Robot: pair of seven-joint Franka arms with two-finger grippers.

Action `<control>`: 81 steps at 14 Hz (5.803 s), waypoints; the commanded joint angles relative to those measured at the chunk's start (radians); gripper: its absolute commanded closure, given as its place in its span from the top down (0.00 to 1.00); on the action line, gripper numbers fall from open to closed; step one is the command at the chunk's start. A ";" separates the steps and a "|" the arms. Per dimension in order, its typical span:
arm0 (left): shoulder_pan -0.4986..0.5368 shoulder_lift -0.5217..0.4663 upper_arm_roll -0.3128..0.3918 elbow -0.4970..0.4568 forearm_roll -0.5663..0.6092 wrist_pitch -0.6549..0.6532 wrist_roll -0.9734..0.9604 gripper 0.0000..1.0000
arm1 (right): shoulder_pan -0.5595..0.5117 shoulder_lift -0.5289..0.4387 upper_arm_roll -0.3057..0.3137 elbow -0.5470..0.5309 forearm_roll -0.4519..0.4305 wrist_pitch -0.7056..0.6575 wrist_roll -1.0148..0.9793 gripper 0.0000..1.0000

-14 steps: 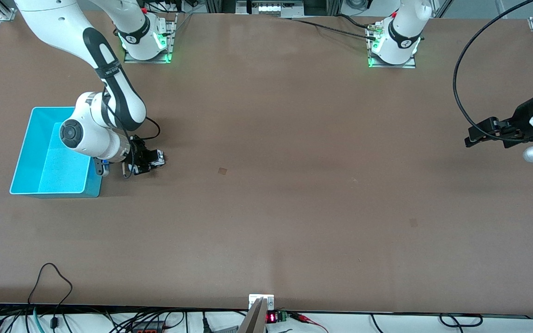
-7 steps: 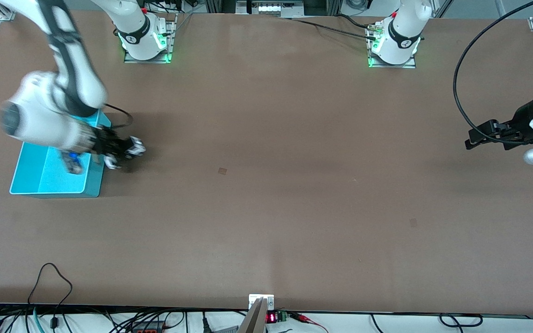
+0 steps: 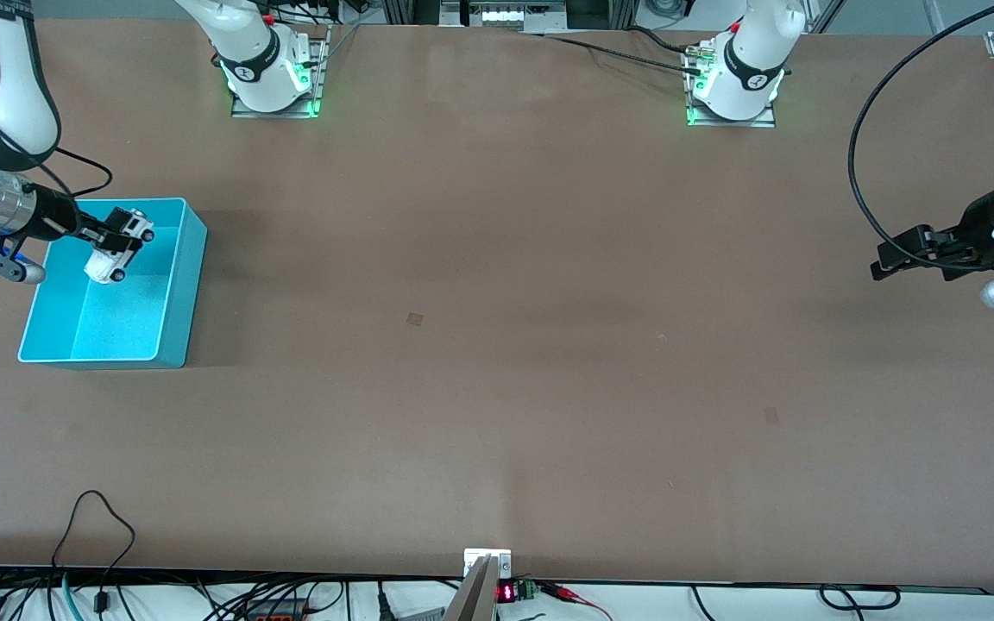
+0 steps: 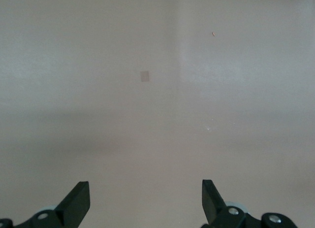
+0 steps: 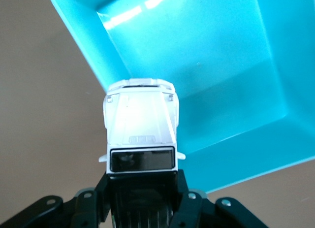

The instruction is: Wind and store white jeep toy

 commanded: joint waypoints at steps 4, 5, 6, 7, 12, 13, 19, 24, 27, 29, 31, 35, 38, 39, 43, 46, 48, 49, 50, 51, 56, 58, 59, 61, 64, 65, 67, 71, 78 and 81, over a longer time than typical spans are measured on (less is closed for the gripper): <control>0.113 -0.005 -0.109 -0.009 0.021 0.000 0.009 1.00 | -0.107 0.081 0.091 -0.005 -0.167 0.107 -0.204 0.00; 0.112 -0.012 -0.109 -0.014 0.021 0.001 0.006 1.00 | -0.110 0.108 0.091 -0.005 -0.172 0.143 -0.224 0.00; 0.110 -0.012 -0.109 -0.014 0.021 0.000 -0.002 1.00 | -0.111 0.130 0.091 -0.005 -0.181 0.173 -0.241 0.00; 0.111 -0.012 -0.110 -0.014 0.021 0.000 -0.003 1.00 | -0.111 0.151 0.091 -0.005 -0.195 0.198 -0.256 0.00; 0.060 -0.013 -0.066 -0.014 0.021 -0.003 -0.006 1.00 | -0.122 0.220 0.094 -0.009 -0.204 0.239 -0.278 0.00; 0.055 -0.015 -0.050 -0.012 0.021 -0.003 -0.006 1.00 | -0.122 0.231 0.099 -0.010 -0.207 0.244 -0.279 0.00; 0.058 -0.030 -0.061 -0.014 0.021 -0.016 -0.002 1.00 | -0.133 0.366 0.100 -0.008 -0.253 0.423 -0.270 0.00; 0.067 -0.028 -0.060 -0.014 0.024 -0.013 0.007 1.00 | -0.141 0.355 0.100 -0.008 -0.255 0.427 -0.276 0.00; 0.069 -0.028 -0.059 -0.015 0.024 -0.011 0.006 1.00 | -0.145 0.354 0.100 -0.006 -0.255 0.427 -0.273 0.15; 0.069 -0.027 -0.061 -0.012 0.024 -0.008 0.007 1.00 | -0.145 0.352 0.100 -0.006 -0.253 0.427 -0.270 0.84; 0.064 -0.027 -0.063 -0.004 0.023 -0.011 0.009 1.00 | -0.145 0.334 0.100 -0.006 -0.253 0.427 -0.278 1.00; 0.065 -0.025 -0.063 0.031 0.021 -0.014 -0.005 1.00 | -0.145 0.218 0.117 -0.005 -0.247 0.346 -0.270 1.00; 0.067 -0.025 -0.061 0.029 0.023 -0.017 0.007 1.00 | -0.144 0.112 0.120 0.000 -0.238 0.275 -0.270 1.00; 0.065 -0.024 -0.063 0.028 0.024 -0.016 0.007 1.00 | -0.138 0.078 0.120 0.001 -0.238 0.255 -0.270 1.00; 0.067 -0.025 -0.063 0.025 0.023 -0.048 0.007 1.00 | -0.131 0.013 0.120 0.105 -0.149 0.064 -0.270 1.00; 0.067 -0.027 -0.061 0.025 0.023 -0.062 0.006 1.00 | -0.096 -0.060 0.123 0.151 -0.140 -0.042 -0.272 1.00; 0.069 -0.028 -0.060 0.025 0.024 -0.062 0.007 1.00 | -0.075 -0.091 0.129 0.208 -0.129 -0.124 -0.273 1.00; 0.069 -0.030 -0.059 0.025 0.024 -0.062 0.007 1.00 | -0.073 -0.091 0.128 0.258 -0.094 -0.176 -0.273 1.00; 0.069 -0.032 -0.061 0.025 0.023 -0.062 0.007 1.00 | -0.076 -0.087 0.128 0.309 -0.062 -0.222 -0.273 1.00; 0.069 -0.032 -0.060 0.025 0.024 -0.062 0.007 1.00 | -0.081 -0.083 0.128 0.338 -0.051 -0.236 -0.270 1.00; 0.067 -0.033 -0.064 0.025 0.024 -0.063 0.000 1.00 | -0.058 -0.083 0.128 0.431 -0.048 -0.341 -0.269 1.00; 0.067 -0.033 -0.064 0.025 0.024 -0.063 0.000 1.00 | -0.050 -0.065 0.126 0.472 -0.048 -0.395 -0.260 1.00; 0.067 -0.033 -0.064 0.025 0.024 -0.063 0.001 1.00 | -0.026 -0.059 0.119 0.484 -0.049 -0.396 -0.258 1.00; 0.067 -0.033 -0.064 0.023 0.024 -0.063 0.003 1.00 | 0.063 -0.022 0.099 0.527 -0.069 -0.399 -0.247 1.00; 0.067 -0.033 -0.064 0.023 0.026 -0.063 0.007 1.00 | 0.149 -0.008 0.016 0.538 -0.066 -0.408 -0.220 1.00; 0.067 -0.033 -0.064 0.023 0.035 -0.063 0.007 1.00 | 0.149 -0.001 0.016 0.540 -0.065 -0.408 -0.223 1.00; 0.067 -0.033 -0.064 0.023 0.041 -0.063 0.007 1.00 | 0.149 0.006 0.013 0.540 -0.062 -0.403 -0.223 1.00; 0.067 -0.033 -0.064 0.025 0.041 -0.065 0.007 1.00 | 0.157 0.002 0.019 0.555 -0.074 -0.423 -0.221 1.00; 0.065 -0.030 -0.064 0.029 0.044 -0.056 0.007 1.00 | 0.157 0.003 0.022 0.552 -0.074 -0.422 -0.223 1.00; 0.064 -0.030 -0.064 0.031 0.044 -0.056 0.007 1.00 | 0.157 0.004 0.024 0.552 -0.072 -0.422 -0.223 1.00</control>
